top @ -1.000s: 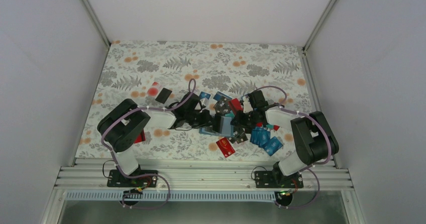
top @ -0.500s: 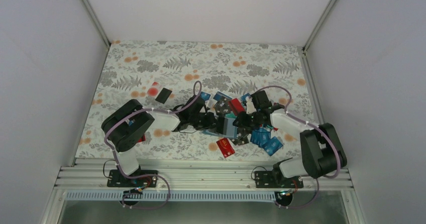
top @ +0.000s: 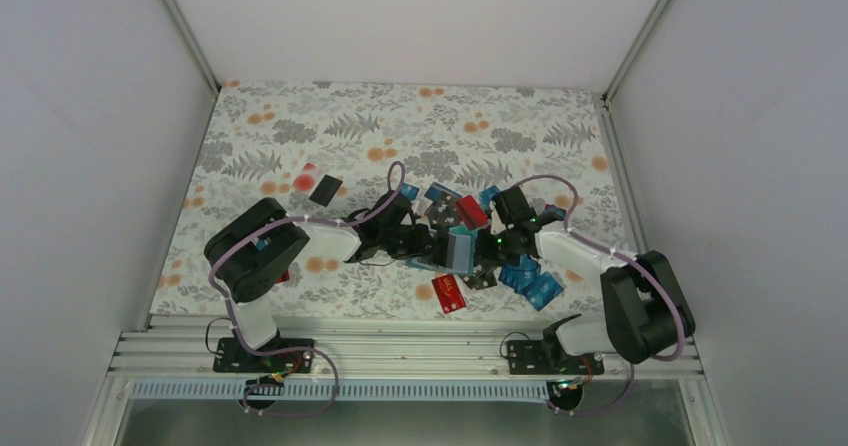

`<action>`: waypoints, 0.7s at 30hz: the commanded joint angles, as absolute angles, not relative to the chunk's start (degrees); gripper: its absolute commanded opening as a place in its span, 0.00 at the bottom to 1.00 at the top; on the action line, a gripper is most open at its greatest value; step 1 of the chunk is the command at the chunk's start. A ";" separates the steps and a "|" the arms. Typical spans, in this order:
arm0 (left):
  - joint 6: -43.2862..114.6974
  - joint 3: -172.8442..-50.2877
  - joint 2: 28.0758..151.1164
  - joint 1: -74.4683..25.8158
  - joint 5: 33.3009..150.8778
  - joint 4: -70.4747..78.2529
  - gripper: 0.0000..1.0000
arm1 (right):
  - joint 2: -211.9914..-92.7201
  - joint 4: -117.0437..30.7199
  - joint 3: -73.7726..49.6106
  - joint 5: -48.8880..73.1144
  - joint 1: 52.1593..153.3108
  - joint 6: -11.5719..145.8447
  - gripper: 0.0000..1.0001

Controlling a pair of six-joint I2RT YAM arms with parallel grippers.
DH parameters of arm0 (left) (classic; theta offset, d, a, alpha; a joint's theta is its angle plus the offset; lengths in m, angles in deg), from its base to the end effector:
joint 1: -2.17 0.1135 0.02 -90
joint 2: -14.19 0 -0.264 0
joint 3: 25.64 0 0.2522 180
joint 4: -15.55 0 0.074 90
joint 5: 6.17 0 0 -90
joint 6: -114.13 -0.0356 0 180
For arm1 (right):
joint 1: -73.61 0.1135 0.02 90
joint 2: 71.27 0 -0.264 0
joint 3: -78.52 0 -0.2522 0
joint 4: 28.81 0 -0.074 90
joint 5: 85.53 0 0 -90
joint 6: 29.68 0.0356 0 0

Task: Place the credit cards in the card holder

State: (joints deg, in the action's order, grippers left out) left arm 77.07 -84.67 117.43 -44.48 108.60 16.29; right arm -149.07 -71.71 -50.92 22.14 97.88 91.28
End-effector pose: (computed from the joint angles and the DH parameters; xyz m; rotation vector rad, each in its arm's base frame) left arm 0.2215 -0.2563 0.1215 0.1046 2.6645 -1.2480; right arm 0.2008 0.1024 0.1546 0.0907 2.9094 0.6369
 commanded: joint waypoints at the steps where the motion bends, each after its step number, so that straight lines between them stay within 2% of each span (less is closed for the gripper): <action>1: 75.70 -85.41 119.14 -45.11 106.51 13.95 0.02 | -151.60 -72.75 -51.02 15.98 100.00 93.37 0.04; 7: 75.53 -85.51 119.57 -45.20 106.50 13.80 0.02 | -154.47 -71.90 -50.57 13.75 101.82 94.01 0.04; 21: 75.30 -86.87 122.45 -45.64 108.69 15.19 0.02 | -157.44 -69.22 -48.93 16.92 103.88 94.21 0.04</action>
